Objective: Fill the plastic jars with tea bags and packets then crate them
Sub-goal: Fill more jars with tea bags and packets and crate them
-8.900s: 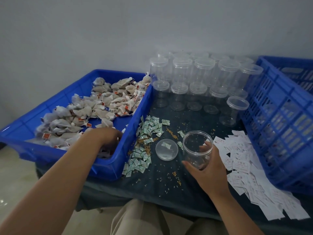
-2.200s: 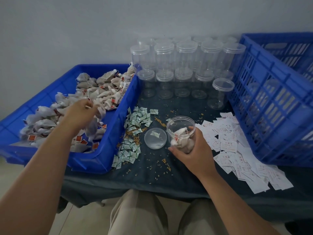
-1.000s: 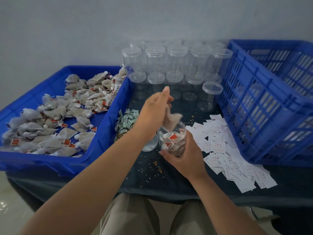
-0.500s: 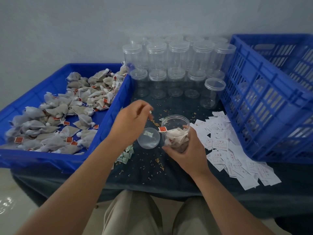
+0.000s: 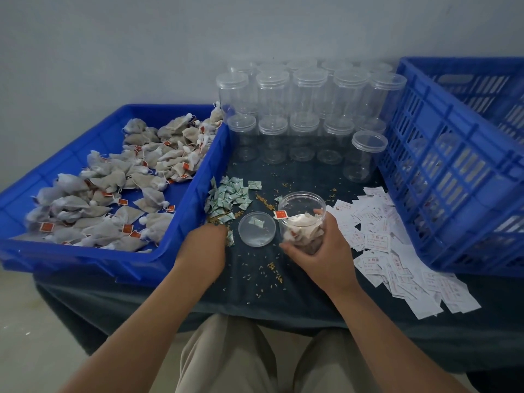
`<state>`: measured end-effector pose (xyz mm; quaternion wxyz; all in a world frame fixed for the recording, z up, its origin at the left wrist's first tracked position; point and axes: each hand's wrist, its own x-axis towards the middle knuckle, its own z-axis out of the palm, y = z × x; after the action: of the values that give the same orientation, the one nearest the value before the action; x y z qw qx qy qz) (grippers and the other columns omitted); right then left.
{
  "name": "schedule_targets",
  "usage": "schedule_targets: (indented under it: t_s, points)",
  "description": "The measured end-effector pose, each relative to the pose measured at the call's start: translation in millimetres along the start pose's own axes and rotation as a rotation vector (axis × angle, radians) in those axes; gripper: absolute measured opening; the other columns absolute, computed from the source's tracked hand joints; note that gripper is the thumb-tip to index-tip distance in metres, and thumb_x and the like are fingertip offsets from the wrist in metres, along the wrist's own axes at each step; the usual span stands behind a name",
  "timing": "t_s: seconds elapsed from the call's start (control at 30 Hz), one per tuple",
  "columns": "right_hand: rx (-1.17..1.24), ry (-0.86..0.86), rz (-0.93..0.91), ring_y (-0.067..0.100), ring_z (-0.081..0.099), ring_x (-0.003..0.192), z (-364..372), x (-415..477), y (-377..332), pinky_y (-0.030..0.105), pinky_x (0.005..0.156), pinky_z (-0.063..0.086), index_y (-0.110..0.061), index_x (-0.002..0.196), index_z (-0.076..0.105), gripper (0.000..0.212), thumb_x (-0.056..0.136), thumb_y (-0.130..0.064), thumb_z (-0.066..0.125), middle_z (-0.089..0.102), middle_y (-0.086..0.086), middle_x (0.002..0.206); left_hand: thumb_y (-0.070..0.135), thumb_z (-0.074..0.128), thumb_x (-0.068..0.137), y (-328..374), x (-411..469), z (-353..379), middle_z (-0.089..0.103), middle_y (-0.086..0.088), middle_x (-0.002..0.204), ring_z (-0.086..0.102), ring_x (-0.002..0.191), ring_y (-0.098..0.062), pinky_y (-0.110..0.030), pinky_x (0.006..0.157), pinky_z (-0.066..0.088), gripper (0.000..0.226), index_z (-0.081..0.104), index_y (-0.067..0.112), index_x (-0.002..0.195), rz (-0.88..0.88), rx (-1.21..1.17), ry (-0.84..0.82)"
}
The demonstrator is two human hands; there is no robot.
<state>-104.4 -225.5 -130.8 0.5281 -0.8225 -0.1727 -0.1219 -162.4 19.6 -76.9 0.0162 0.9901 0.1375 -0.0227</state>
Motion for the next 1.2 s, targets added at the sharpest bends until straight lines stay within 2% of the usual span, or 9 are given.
schedule_targets:
  t_s: [0.13,0.27,0.53,0.67,0.77,0.87,0.93,1.07,1.2]
  points:
    - [0.011,-0.002,-0.013,-0.002,0.067,0.110,-1,0,-1,0.017,0.086,0.058,-0.040,0.134,0.046,0.094,0.062,-0.095,0.072,0.063,-0.030,0.122,0.038,0.064,0.103,8,-5,-17,0.071,0.013,0.091,0.067,0.084,-0.008,-0.030,0.068,0.052,0.007,0.069,0.034,0.103,0.104,-0.458,0.315]
    - [0.000,0.011,-0.059,-0.016,0.060,0.109,-1,-1,-7,0.002,0.083,0.046,-0.059,0.128,0.040,0.078,0.065,-0.093,0.072,0.057,-0.042,0.121,0.038,0.078,0.094,40,-15,-54,0.075,0.027,0.094,0.071,0.088,0.006,-0.009,0.075,0.053,0.014,0.072,0.043,0.106,0.283,-1.023,0.343]
    - [0.071,-0.035,-0.076,-0.008,0.063,0.118,-14,-10,-11,0.002,0.088,0.046,-0.060,0.141,0.039,0.085,0.072,-0.071,0.089,0.060,-0.034,0.131,0.054,0.077,0.088,82,6,-58,0.052,0.023,0.102,0.048,0.105,-0.005,-0.026,0.093,0.043,0.011,0.080,0.045,0.094,0.375,-0.573,0.259]
    - [0.090,-0.024,-0.034,-0.002,0.061,0.128,-33,-11,-2,0.007,0.098,0.047,-0.056,0.144,0.039,0.092,0.069,-0.072,0.090,0.060,-0.030,0.136,0.060,0.052,0.099,103,14,-52,0.063,0.020,0.093,0.063,0.084,0.000,-0.010,0.068,0.044,0.026,0.066,0.042,0.087,0.288,-0.914,0.443]
    - [0.105,0.041,0.031,-0.005,0.059,0.129,-48,-16,10,0.009,0.100,0.047,-0.053,0.143,0.042,0.093,0.066,-0.073,0.090,0.060,-0.031,0.136,0.048,0.051,0.105,113,30,-37,0.068,0.014,0.081,0.061,0.067,0.000,-0.015,0.057,0.043,0.026,0.068,0.037,0.089,0.117,-1.137,0.402]
    - [0.105,0.172,0.130,-0.013,0.063,0.117,-60,-24,21,0.003,0.090,0.047,-0.054,0.135,0.045,0.085,0.064,-0.063,0.091,0.062,-0.039,0.126,0.033,0.064,0.102,121,54,-11,0.073,0.015,0.096,0.066,0.087,0.000,-0.031,0.082,0.054,0.009,0.073,0.032,0.104,0.238,-0.738,0.107]
    - [0.125,0.273,0.183,-0.018,0.062,0.109,-65,-24,26,-0.001,0.085,0.044,-0.050,0.134,0.048,0.080,0.065,-0.064,0.086,0.065,-0.040,0.118,0.035,0.069,0.099,133,63,7,0.069,0.003,0.119,0.065,0.112,-0.017,-0.035,0.096,0.052,0.029,0.070,0.024,0.126,0.395,-0.430,-0.019]
    - [0.157,0.388,0.238,-0.023,0.060,0.105,-66,-17,33,-0.004,0.084,0.041,-0.022,0.141,0.054,0.089,0.067,-0.067,0.080,0.067,-0.039,0.112,0.057,0.073,0.091,151,71,29,0.058,-0.001,0.131,0.056,0.124,-0.023,-0.040,0.101,0.051,0.061,0.060,0.032,0.145,0.460,-0.345,-0.031]
    - [0.152,0.351,0.228,-0.020,0.063,0.105,-63,-16,36,-0.002,0.082,0.043,-0.025,0.135,0.055,0.082,0.068,-0.061,0.084,0.064,-0.045,0.113,0.054,0.066,0.095,157,78,39,0.055,0.003,0.130,0.050,0.122,-0.023,-0.039,0.100,0.049,0.038,0.072,0.041,0.130,0.511,-0.223,0.026]
